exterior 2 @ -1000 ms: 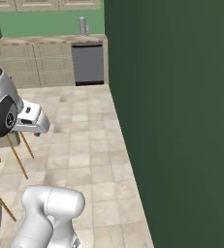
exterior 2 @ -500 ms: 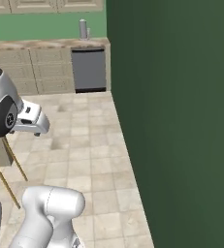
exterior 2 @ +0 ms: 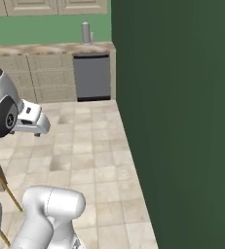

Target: There is a tray on the dining counter. Grab the cup, mug, and pitcher and place them on the tray. The pitcher may be placed next to the tray if it cannot fit the tray.

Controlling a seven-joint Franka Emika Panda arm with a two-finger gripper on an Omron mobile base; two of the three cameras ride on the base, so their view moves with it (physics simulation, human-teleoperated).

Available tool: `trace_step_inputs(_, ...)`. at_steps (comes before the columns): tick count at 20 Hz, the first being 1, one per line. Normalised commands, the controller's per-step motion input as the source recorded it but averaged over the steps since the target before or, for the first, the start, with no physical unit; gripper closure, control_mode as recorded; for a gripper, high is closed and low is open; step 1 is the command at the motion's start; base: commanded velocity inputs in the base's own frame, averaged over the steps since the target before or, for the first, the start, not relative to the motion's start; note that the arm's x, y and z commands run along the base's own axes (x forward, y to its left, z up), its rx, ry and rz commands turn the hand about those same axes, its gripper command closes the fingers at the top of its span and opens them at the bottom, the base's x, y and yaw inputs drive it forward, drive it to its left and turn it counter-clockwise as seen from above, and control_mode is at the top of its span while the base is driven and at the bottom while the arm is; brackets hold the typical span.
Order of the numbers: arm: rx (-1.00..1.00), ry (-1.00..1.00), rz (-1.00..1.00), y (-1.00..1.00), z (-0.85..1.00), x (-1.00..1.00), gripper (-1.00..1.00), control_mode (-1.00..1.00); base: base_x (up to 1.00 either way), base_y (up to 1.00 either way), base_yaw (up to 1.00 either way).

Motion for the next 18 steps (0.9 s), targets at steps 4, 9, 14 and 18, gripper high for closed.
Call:
trace_step_inputs(4,0.0,0.0,0.0,0.0,0.0,0.0,-1.0,1.0,1.0,0.78,0.04)
trace_step_inputs(9,0.0,0.0,0.0,0.0,0.0,0.0,-1.0,1.0,1.0,0.6,0.05)
trace_step_inputs(14,0.0,0.0,0.0,0.0,0.0,0.0,-1.0,1.0,1.0,0.23,0.07)
trace_step_inputs(18,0.0,0.0,0.0,0.0,0.0,0.0,-1.0,1.0,0.93,0.0,0.0)
